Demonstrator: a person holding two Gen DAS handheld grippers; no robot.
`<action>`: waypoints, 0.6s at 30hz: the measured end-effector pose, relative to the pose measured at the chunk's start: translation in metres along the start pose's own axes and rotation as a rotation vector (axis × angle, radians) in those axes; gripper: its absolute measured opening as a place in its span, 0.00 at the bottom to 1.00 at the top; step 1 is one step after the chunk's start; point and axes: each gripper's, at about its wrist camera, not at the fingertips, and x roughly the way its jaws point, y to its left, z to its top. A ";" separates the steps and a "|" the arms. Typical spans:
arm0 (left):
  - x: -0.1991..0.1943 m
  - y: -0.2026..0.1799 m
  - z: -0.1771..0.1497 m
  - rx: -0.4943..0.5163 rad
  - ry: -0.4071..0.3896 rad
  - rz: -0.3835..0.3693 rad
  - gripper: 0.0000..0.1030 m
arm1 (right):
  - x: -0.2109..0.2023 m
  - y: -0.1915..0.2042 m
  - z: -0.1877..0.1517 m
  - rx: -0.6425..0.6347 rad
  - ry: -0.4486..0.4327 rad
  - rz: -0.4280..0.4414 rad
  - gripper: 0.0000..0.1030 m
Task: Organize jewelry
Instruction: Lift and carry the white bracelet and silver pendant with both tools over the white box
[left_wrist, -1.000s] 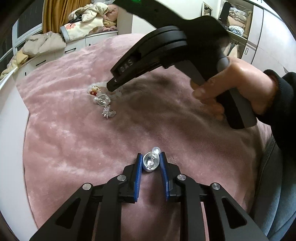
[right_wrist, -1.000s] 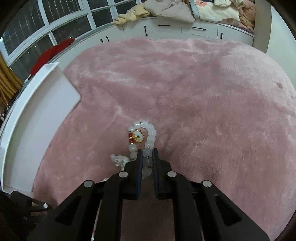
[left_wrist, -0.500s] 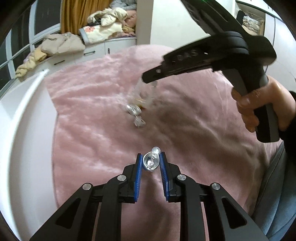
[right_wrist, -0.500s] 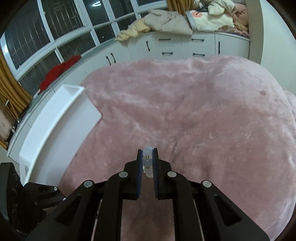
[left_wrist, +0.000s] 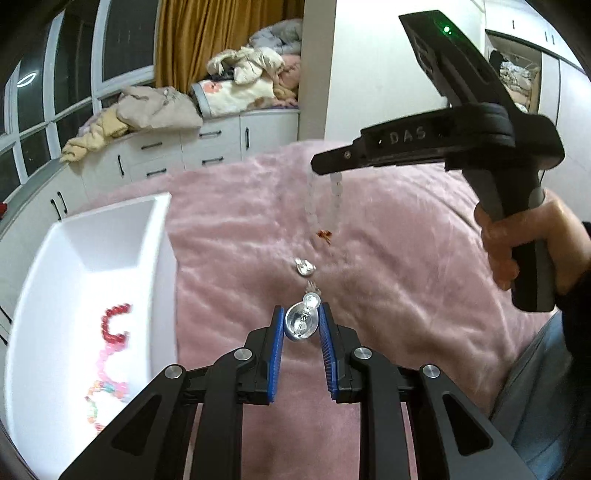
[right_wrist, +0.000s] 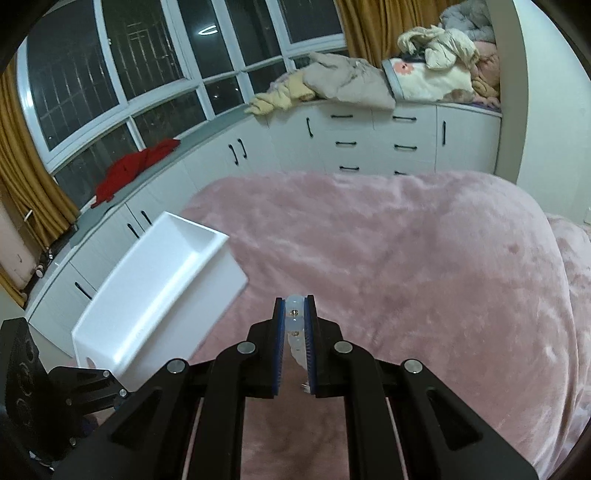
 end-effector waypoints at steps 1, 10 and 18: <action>-0.006 0.002 0.002 -0.005 -0.010 -0.001 0.23 | -0.001 0.006 0.003 -0.004 -0.004 0.007 0.11; -0.055 0.058 0.011 -0.124 -0.048 0.085 0.23 | -0.005 0.073 0.045 -0.082 -0.031 0.108 0.11; -0.074 0.118 0.000 -0.212 -0.002 0.159 0.23 | 0.023 0.143 0.077 -0.177 -0.016 0.157 0.11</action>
